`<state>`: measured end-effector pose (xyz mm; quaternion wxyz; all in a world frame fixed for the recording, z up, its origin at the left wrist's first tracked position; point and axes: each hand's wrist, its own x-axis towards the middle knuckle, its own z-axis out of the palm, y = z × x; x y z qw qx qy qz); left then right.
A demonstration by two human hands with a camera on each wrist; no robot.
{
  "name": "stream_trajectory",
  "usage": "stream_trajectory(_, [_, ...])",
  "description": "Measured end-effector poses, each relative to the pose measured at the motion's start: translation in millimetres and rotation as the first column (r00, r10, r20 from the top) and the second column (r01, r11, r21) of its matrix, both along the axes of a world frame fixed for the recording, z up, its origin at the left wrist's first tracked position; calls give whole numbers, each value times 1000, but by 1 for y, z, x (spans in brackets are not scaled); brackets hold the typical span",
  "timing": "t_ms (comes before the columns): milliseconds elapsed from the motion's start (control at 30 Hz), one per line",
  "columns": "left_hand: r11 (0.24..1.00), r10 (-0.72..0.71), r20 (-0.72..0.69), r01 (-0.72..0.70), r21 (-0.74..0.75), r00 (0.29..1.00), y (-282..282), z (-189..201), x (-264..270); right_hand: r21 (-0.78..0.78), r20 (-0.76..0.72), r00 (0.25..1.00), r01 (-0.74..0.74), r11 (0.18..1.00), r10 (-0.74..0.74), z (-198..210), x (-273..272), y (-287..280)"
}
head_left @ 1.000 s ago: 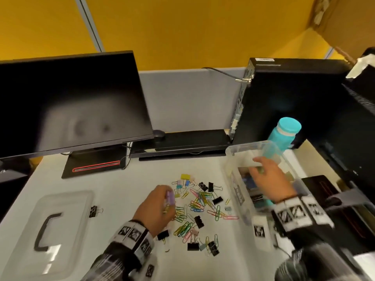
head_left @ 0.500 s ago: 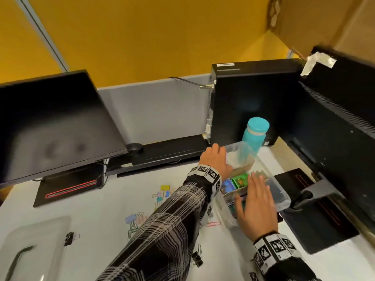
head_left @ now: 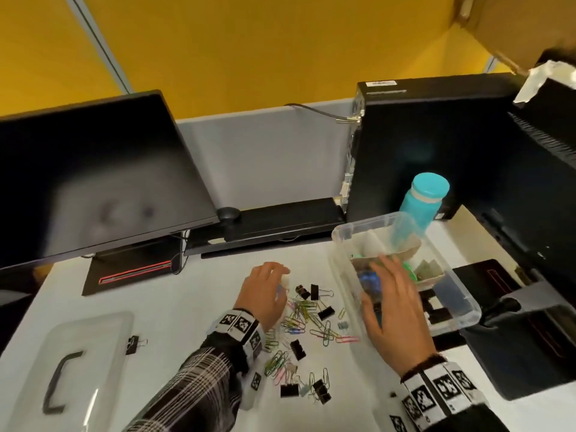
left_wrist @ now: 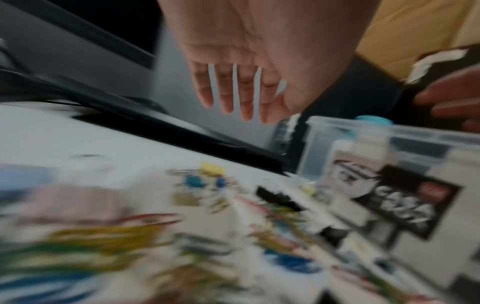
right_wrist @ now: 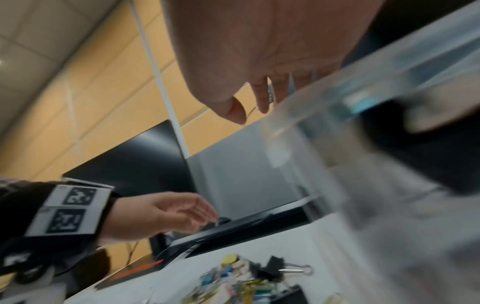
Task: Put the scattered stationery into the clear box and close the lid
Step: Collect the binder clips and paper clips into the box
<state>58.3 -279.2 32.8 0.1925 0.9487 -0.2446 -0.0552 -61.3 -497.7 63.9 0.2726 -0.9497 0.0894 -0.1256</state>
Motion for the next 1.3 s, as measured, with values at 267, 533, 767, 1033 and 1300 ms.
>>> stream_trajectory(267, [950,137,-194,-73,302,971,56,-23,29,69,-139,945,-290,955,297,-29,74,82])
stream_trajectory(533, [954,236,-321,-156,256,917,28,-39,45,-46,-490,811,-391,919,320,-55,138,114])
stream_trajectory(767, [967,246,-275,-215,139,930,38,-55,47,-68,-573,752,-439,896,325,-69,152,123])
stream_trajectory(1033, [980,168,-328,-122,158,929,26,-53,52,196,-600,771,-115,974,212,-75,158,120])
stream_trajectory(1300, [974,226,-390,-206,92,893,33,-48,50,362,-490,816,-129,923,306,-71,153,99])
